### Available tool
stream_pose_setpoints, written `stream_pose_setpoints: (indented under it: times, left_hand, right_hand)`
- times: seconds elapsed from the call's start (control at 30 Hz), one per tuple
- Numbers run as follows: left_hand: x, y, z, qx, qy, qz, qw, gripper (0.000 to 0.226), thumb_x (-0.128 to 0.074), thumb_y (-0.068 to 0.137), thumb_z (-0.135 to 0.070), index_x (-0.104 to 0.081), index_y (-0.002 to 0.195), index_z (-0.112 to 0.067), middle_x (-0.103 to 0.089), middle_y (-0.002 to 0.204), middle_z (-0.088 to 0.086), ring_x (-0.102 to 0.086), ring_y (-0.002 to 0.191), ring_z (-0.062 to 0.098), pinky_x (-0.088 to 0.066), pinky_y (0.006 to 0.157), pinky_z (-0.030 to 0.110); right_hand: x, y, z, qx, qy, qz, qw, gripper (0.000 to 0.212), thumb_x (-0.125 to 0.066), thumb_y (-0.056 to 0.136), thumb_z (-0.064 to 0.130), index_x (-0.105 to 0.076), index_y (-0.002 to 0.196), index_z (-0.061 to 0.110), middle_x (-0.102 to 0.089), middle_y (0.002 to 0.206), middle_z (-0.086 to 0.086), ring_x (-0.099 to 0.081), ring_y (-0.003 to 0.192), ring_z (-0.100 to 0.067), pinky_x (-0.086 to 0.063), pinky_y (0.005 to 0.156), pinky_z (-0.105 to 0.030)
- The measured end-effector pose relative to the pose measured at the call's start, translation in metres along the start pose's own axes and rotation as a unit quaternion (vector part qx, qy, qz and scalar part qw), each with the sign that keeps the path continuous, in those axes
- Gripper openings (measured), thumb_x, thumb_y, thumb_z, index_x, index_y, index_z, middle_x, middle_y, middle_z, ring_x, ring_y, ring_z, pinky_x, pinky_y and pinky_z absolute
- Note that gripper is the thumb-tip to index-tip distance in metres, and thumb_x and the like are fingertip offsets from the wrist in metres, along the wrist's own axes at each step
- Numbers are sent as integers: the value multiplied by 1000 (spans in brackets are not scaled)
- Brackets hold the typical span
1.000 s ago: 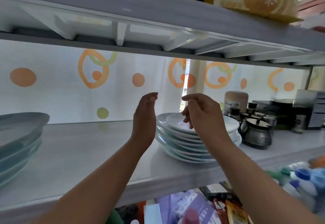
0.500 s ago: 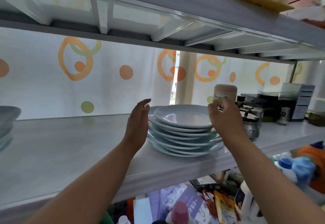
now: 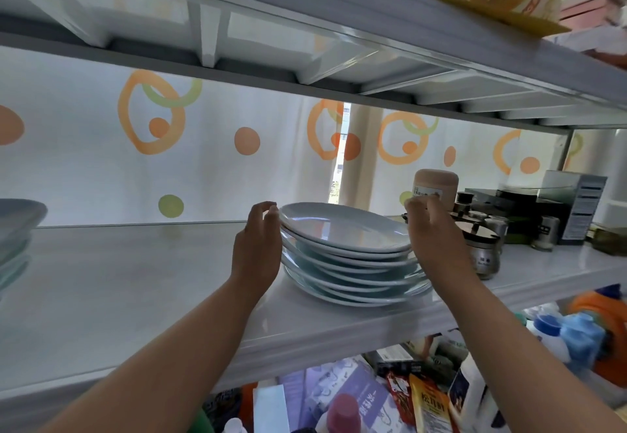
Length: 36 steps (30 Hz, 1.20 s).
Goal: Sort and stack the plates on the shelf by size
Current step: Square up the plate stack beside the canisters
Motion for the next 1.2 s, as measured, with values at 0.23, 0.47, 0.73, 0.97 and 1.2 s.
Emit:
stream_pose_setpoints:
  times: [0.23, 0.47, 0.73, 0.97, 1.2]
  left_hand:
    - [0, 0, 3, 33, -48, 6, 998, 33, -34, 99, -31, -51, 125, -20, -55, 97, -2, -49, 93, 22, -29, 78, 27]
    - [-5, 1, 4, 32, -40, 70, 996, 31, -28, 99, -37, -43, 125, -30, -57, 86, 6, -51, 72, 11, -35, 66, 34]
    - [-11, 1, 8, 6, -29, 159, 987, 41, -17, 98, -49, -37, 131, -36, -56, 106, 12, -51, 95, 26, -31, 82, 32]
    - [-13, 2, 7, 12, -54, 137, 989, 36, -21, 100, -40, -38, 131, -31, -48, 99, 7, -45, 89, 23, -30, 80, 31]
    - [-11, 7, 17, 19, -38, 116, 992, 47, -24, 93, -46, -39, 132, -24, -46, 108, -3, -47, 94, 18, -29, 80, 27]
  right_hand:
    - [8, -2, -7, -1, 30, -48, 998, 22, -34, 94, 27, -52, 95, 14, -53, 83, 1, -48, 86, -21, -30, 70, -30]
    - [9, -3, -19, -26, 45, -83, 995, 25, -31, 93, 26, -46, 80, 10, -48, 75, -4, -42, 66, -12, -31, 57, -28]
    - [13, -2, -20, -3, 13, -72, 997, 25, -32, 95, 28, -49, 88, 11, -51, 78, -4, -46, 77, -22, -32, 63, -33]
    - [9, -4, -18, 5, 11, -66, 998, 23, -35, 93, 22, -52, 93, 8, -58, 96, -14, -50, 90, -28, -32, 69, -32]
    - [6, -3, -23, 5, -8, -98, 995, 28, -31, 85, 31, -51, 87, 11, -58, 95, -13, -52, 90, -30, -32, 62, -31]
Point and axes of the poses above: each hand's wrist, its own y-axis towards the middle knuckle, its own x-axis out of the back of the hand, z = x × y, the point moved 5 cm from there along y, towards the middle knuckle
